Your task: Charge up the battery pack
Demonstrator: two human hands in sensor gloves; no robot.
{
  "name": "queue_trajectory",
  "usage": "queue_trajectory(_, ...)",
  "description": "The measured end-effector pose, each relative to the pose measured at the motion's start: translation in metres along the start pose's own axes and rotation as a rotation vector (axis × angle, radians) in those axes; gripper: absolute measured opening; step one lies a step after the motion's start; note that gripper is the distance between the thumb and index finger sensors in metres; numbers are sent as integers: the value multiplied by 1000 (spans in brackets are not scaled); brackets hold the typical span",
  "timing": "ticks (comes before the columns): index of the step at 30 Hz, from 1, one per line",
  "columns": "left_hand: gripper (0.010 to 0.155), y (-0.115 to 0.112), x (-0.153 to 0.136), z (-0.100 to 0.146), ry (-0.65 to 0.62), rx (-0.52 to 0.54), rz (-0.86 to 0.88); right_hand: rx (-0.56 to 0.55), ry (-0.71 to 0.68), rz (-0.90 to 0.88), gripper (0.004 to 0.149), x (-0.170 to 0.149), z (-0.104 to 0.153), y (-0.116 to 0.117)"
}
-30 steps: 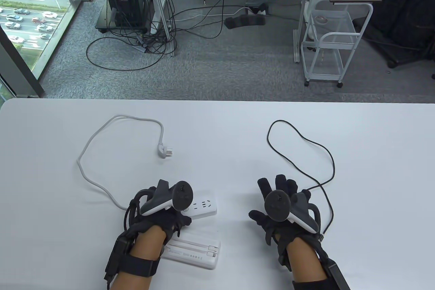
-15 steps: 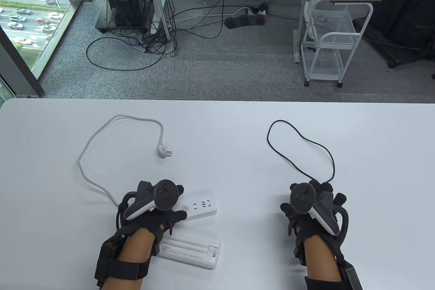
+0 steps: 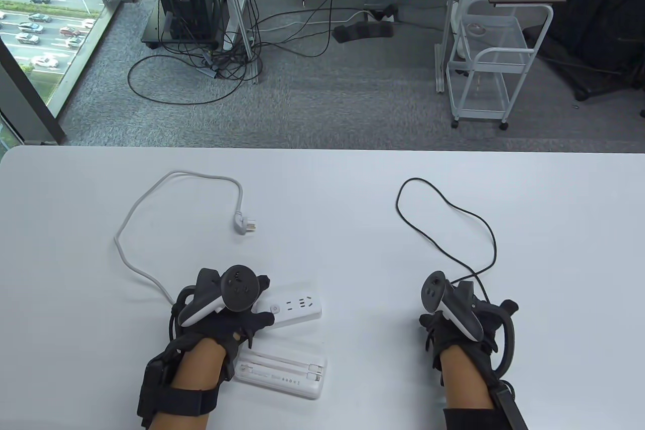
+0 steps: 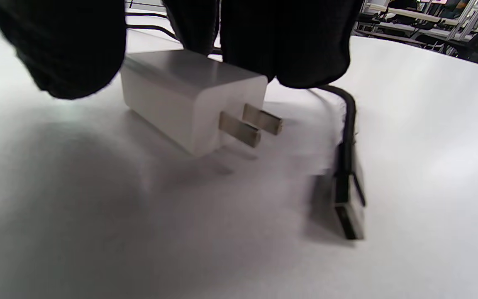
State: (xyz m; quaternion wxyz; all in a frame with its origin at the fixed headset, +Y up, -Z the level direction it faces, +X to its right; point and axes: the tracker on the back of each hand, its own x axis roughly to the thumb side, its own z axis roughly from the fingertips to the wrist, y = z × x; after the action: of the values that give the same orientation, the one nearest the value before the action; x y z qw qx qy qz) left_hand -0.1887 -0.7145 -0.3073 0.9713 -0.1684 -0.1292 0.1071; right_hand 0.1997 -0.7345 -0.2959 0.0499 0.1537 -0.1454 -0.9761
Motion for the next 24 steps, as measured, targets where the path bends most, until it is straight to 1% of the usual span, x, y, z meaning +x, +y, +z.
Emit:
queue_trajectory(9, 81, -1, 0, -1, 0, -14, 1, -7, 0, 15, 70, 3, -2, 3)
queue_trajectory(11, 81, -2, 0, -1, -1, -18, -2, -40, -4, 11, 69, 3, -1, 1)
queue_trajectory(16, 79, -5, 4, -3, -7, -41, -21, -131, -35, -73, 69, 3, 6, -12)
queue_trajectory(18, 80, -6, 5, -4, -8, -48, -24, -149, -59, -109, 70, 4, 9, -15)
queue_trajectory(22, 79, -9, 7, -6, -10, -60, -35, -102, -94, -231, 66, 6, 11, -15)
queue_trajectory(24, 77, -10, 8, -6, 7, -69, -46, -112, -110, -284, 62, 4, 11, -16)
